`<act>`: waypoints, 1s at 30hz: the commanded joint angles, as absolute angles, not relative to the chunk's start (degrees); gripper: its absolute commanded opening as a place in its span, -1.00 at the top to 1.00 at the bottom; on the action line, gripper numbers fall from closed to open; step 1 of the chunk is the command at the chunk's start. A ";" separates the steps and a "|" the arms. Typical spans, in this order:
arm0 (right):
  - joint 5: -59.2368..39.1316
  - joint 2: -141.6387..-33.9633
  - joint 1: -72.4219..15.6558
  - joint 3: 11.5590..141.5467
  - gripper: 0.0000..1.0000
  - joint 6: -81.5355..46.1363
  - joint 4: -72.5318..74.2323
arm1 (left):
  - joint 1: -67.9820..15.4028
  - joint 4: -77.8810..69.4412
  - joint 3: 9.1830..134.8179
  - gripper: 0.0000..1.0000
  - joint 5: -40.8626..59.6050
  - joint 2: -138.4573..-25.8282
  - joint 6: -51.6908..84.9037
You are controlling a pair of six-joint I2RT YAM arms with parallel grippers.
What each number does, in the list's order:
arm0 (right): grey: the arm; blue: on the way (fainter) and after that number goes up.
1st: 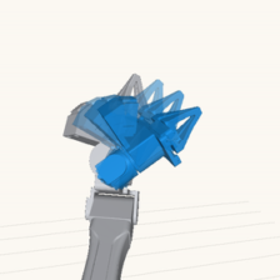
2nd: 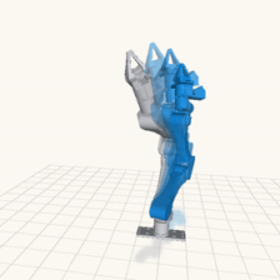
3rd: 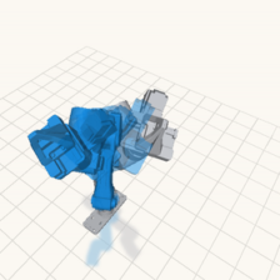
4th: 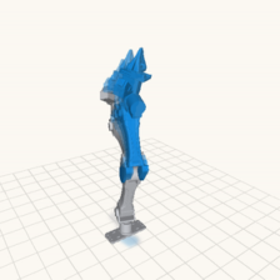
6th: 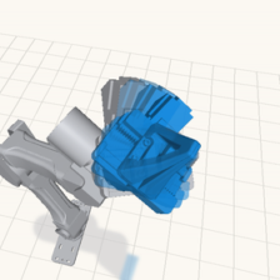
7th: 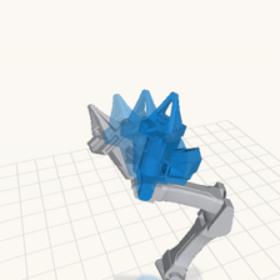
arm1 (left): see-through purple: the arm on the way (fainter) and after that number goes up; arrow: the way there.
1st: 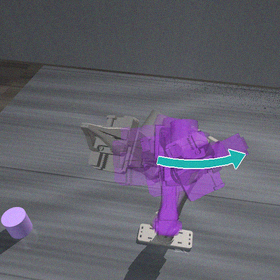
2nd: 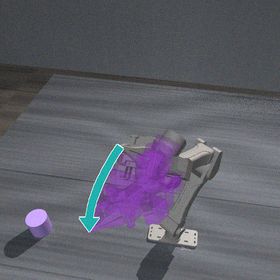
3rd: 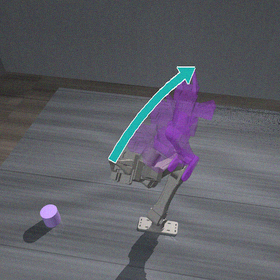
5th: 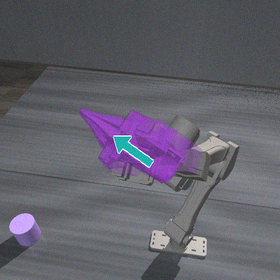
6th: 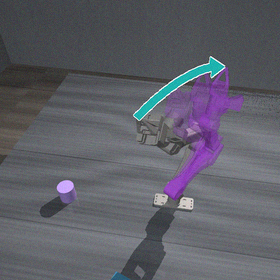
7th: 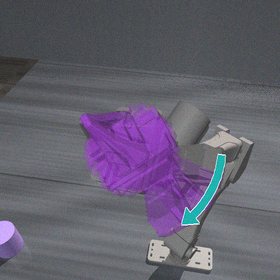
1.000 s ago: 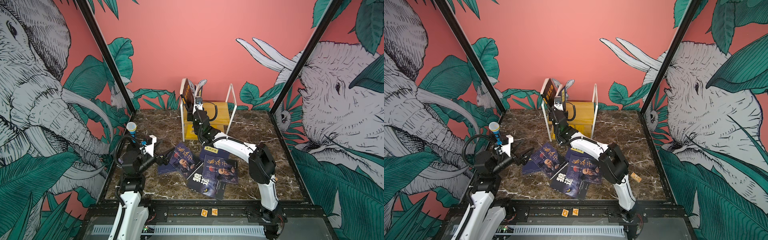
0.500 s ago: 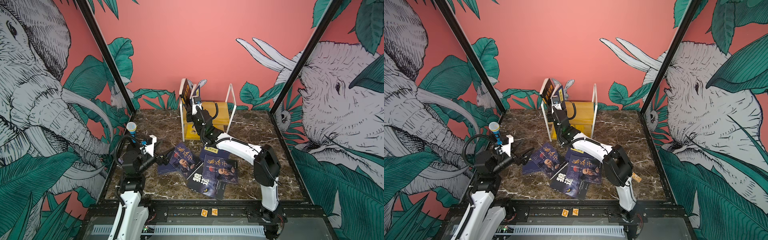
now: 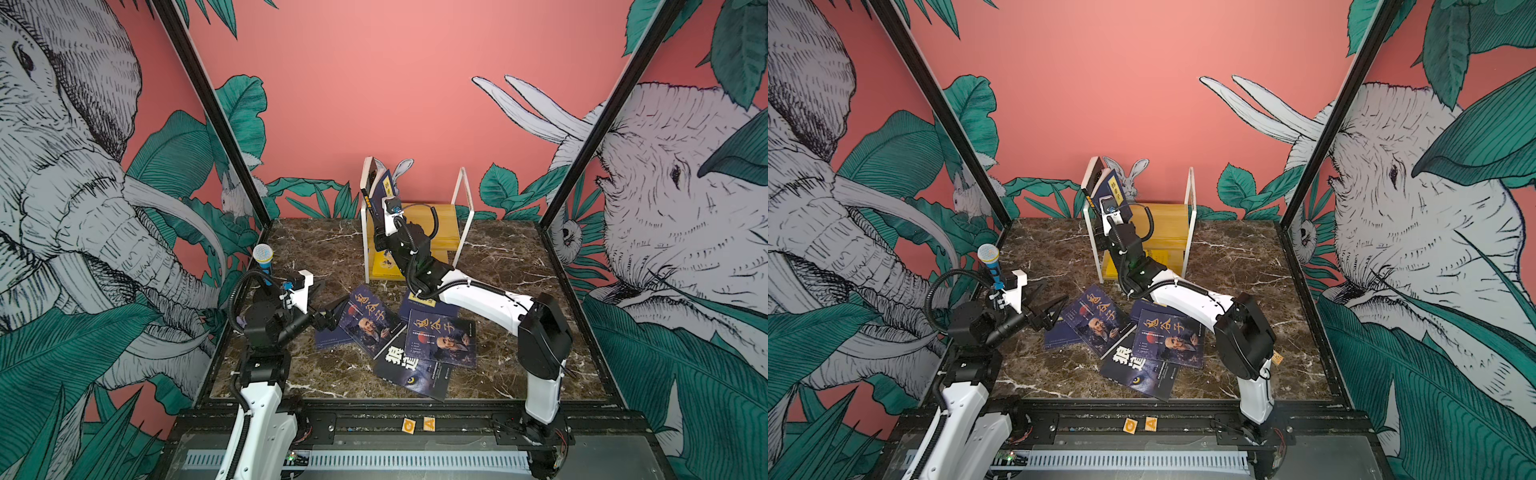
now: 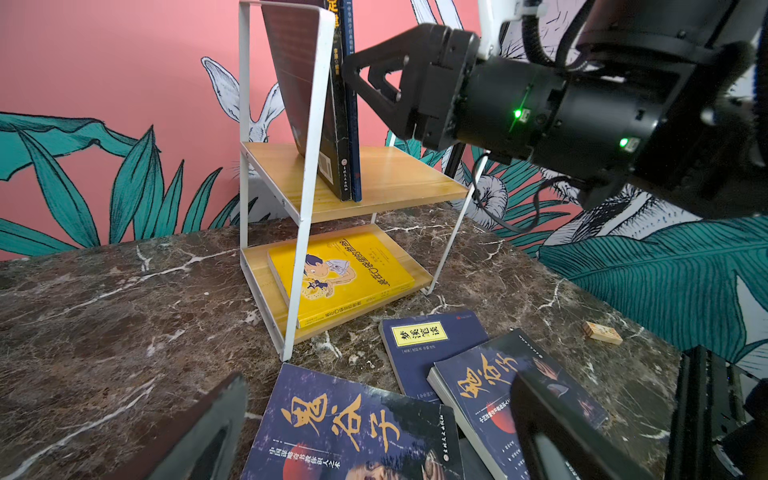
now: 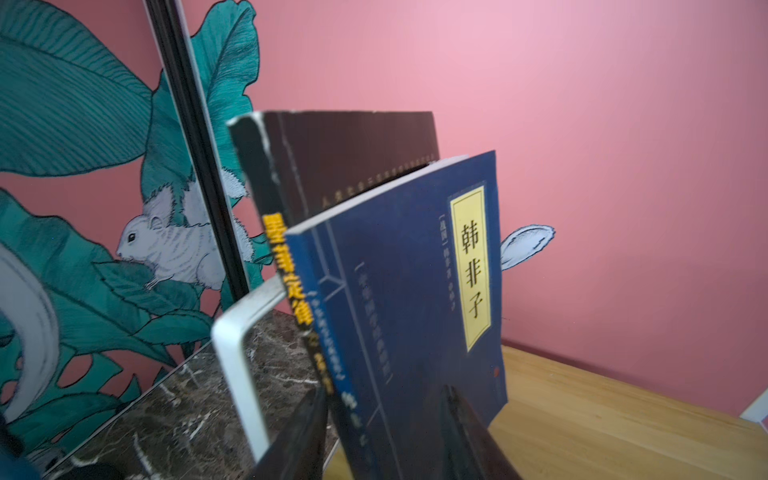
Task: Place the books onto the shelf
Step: 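Open the right gripper and draw it back toward the book pile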
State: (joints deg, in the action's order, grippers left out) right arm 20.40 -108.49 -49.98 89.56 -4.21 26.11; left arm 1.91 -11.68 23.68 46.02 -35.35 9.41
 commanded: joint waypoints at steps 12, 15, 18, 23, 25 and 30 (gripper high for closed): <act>21.20 -95.05 -51.24 76.58 0.11 -5.93 20.54 | 2.16 -11.63 23.47 -0.99 46.17 -35.07 8.90; 21.18 -93.42 -49.69 75.95 0.17 -6.82 18.17 | 2.14 -12.63 23.07 -0.99 46.22 -34.55 9.30; 22.51 -93.30 -47.51 76.43 0.28 -8.91 15.15 | 2.19 -11.63 23.46 -0.99 46.24 -34.71 9.02; 22.09 -95.15 -43.95 79.27 0.40 -9.32 11.18 | 2.11 -12.51 23.07 -0.99 46.05 -34.26 9.29; 22.00 -97.04 -42.41 81.05 0.44 -9.04 10.21 | 2.25 -12.04 23.24 -0.99 46.05 -34.40 9.41; 20.29 -102.88 -38.44 87.25 0.63 -11.73 6.00 | 2.04 -11.58 23.41 -0.99 45.78 -34.11 8.83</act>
State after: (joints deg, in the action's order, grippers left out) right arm 21.10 -100.33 -39.94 84.40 -9.89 8.36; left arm 2.02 -11.29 23.62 45.80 -35.07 9.41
